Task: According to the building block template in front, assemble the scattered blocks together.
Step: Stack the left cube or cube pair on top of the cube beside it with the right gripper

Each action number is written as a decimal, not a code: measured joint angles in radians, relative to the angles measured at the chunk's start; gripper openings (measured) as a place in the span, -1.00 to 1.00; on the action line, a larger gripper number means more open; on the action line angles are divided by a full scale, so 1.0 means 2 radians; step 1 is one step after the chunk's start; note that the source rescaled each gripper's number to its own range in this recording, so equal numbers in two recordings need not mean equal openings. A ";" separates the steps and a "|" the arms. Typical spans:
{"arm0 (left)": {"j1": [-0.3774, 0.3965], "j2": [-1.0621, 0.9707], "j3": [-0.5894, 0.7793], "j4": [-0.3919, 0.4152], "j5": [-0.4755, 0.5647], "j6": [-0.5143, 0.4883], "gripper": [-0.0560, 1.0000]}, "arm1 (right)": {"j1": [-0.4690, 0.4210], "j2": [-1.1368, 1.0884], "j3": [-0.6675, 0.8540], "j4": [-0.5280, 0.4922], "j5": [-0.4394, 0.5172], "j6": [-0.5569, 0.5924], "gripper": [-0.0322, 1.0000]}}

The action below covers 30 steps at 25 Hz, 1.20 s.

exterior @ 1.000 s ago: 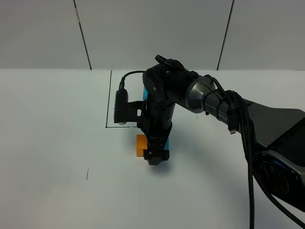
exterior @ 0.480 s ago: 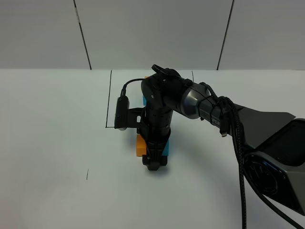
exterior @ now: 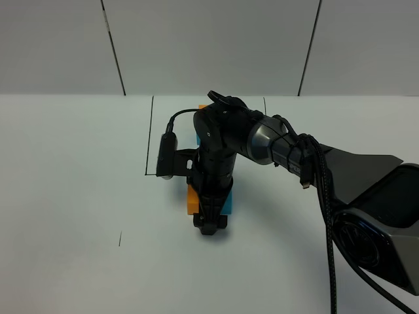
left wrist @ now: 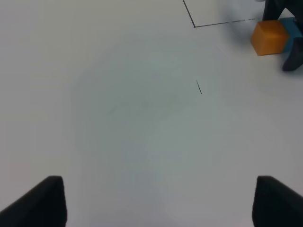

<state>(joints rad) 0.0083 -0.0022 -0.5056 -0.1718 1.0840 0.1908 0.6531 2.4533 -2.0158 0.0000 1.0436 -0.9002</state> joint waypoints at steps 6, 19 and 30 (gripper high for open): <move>0.000 0.000 0.000 0.000 0.000 0.000 0.39 | 0.000 0.000 0.000 0.000 0.000 0.002 0.64; 0.000 0.000 0.000 0.000 0.000 0.000 0.39 | 0.002 0.005 -0.003 0.004 -0.001 0.005 0.53; 0.000 0.000 0.000 0.000 0.000 0.000 0.39 | 0.002 0.006 -0.004 0.004 -0.001 0.005 0.52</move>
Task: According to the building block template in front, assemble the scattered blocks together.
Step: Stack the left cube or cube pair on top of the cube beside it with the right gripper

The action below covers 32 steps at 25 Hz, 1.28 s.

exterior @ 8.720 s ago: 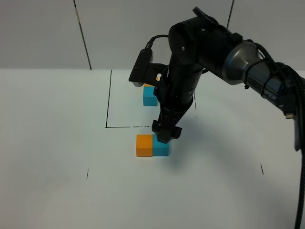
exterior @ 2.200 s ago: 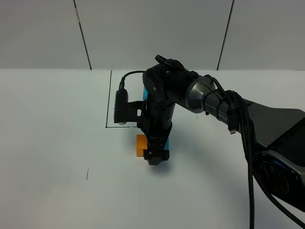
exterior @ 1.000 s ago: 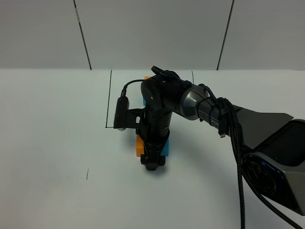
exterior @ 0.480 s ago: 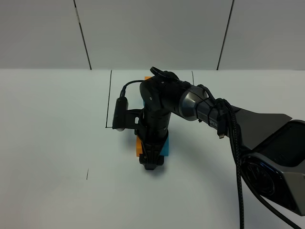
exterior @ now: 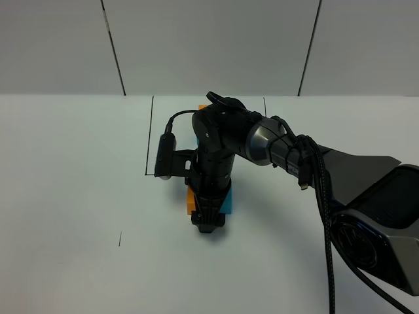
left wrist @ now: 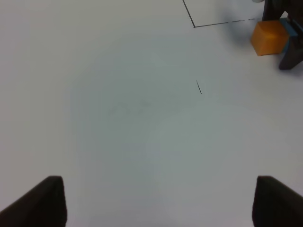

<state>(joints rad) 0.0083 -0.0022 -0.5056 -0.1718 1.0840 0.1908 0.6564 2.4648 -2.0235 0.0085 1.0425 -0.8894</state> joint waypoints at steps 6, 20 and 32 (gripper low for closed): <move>0.000 0.000 0.000 0.000 0.000 0.000 0.39 | 0.001 0.001 0.000 0.003 0.006 0.000 0.22; 0.000 0.000 0.000 0.000 0.000 0.000 0.39 | 0.003 0.001 -0.001 0.006 0.001 0.002 -0.93; 0.000 0.000 0.000 0.000 0.000 0.000 0.39 | 0.003 0.000 -0.001 -0.021 -0.021 0.172 -0.93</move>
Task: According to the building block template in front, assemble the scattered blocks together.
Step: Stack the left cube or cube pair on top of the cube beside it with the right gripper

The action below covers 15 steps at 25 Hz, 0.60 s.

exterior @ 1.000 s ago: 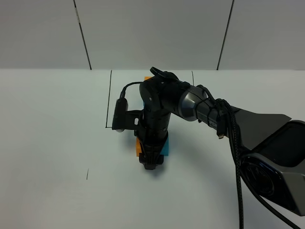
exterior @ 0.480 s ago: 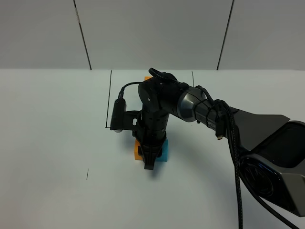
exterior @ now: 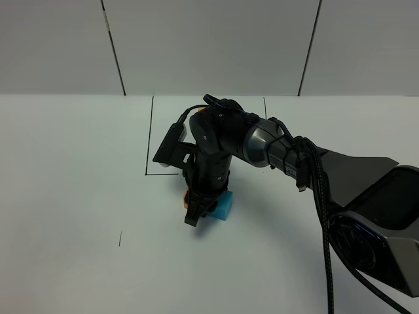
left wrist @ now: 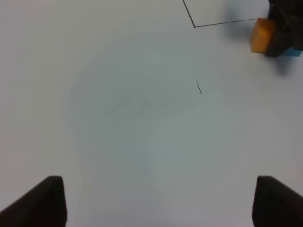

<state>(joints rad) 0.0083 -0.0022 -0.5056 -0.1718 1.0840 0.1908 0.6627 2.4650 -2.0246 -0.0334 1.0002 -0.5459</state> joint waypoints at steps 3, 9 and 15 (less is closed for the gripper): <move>0.000 0.000 0.000 0.000 0.000 0.000 0.39 | 0.000 -0.002 0.000 -0.017 0.002 0.104 -0.93; 0.000 0.000 0.000 0.000 0.000 0.000 0.39 | 0.000 -0.013 -0.002 -0.027 0.030 0.273 -0.93; 0.000 0.000 0.000 0.000 0.000 0.000 0.39 | 0.000 -0.016 -0.016 -0.027 0.075 0.380 -0.93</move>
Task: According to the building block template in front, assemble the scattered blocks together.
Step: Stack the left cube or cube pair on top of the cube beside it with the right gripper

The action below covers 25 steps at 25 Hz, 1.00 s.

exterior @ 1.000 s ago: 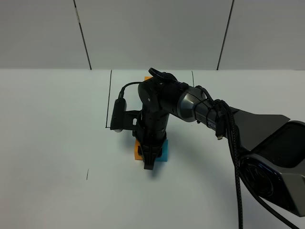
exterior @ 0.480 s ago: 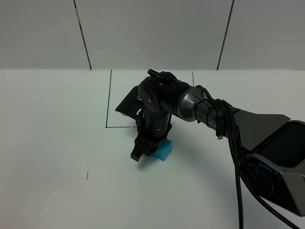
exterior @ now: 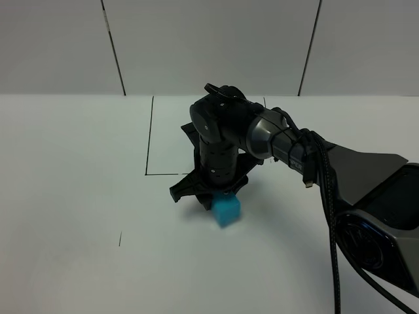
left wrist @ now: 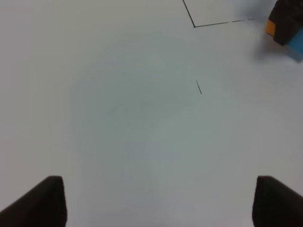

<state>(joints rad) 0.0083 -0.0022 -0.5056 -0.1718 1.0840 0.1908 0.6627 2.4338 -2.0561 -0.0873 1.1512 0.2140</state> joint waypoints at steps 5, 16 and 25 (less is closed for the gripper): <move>0.000 0.000 0.000 0.000 0.000 0.000 0.39 | 0.000 0.000 -0.002 0.000 0.019 0.084 -0.93; 0.000 0.000 0.000 0.000 0.000 0.000 0.39 | 0.000 -0.004 -0.002 -0.004 -0.009 0.226 -0.93; 0.000 0.000 0.000 0.000 0.000 0.000 0.39 | 0.005 -0.004 -0.002 -0.004 -0.024 0.224 -0.93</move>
<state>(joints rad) 0.0083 -0.0022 -0.5056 -0.1718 1.0840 0.1908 0.6728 2.4251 -2.0609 -0.0956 1.1040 0.6627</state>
